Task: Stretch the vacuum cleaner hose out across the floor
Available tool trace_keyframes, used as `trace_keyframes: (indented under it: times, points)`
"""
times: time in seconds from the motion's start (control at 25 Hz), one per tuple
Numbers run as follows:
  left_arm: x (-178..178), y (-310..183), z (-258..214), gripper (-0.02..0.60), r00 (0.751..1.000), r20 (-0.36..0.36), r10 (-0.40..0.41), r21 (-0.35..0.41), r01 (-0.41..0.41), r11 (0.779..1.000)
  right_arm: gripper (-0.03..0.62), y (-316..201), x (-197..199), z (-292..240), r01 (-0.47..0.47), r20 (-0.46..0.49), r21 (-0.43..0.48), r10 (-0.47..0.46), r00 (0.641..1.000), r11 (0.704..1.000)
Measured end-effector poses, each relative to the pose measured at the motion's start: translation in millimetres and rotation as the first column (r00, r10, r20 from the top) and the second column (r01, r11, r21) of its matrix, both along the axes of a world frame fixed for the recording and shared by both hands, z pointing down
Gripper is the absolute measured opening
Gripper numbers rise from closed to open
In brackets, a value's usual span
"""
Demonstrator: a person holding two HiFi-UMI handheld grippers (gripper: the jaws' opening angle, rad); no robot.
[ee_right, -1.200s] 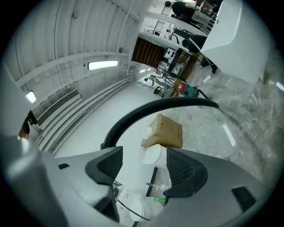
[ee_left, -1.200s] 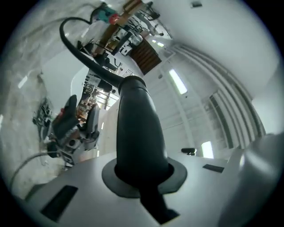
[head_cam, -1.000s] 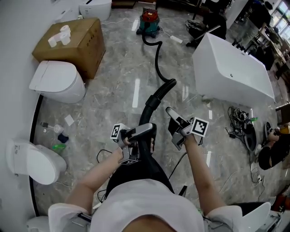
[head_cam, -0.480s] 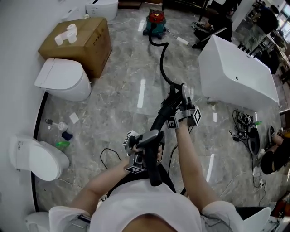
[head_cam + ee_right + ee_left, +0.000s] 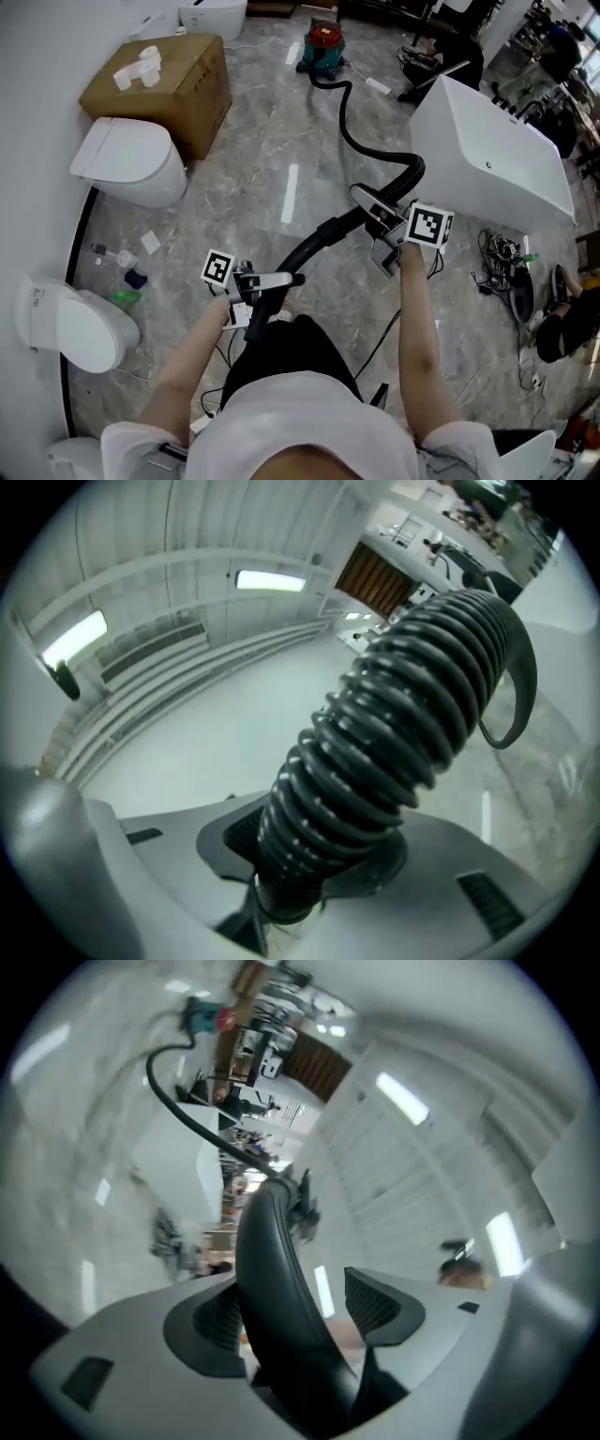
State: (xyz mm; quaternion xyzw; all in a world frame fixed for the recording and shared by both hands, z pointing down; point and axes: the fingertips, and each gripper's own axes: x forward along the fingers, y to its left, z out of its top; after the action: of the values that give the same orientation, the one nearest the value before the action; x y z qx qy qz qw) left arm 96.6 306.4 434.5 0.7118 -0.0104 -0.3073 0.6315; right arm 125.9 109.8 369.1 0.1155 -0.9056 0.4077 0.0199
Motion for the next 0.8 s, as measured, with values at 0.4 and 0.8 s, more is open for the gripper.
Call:
trace_keyframes:
  times: [0.4,0.8]
  points:
    - [-13,32,136,0.345,0.614,0.784,0.094,-0.01,-0.139,0.99,0.147,51,30,96,0.461,-0.809,0.37,0.036,0.587,0.807]
    - [-15,-16,77,0.345,0.768,0.628,-0.126,0.118,0.066,0.991,0.137,66,105,131,0.899,-0.859,0.358,0.467,0.211,0.251]
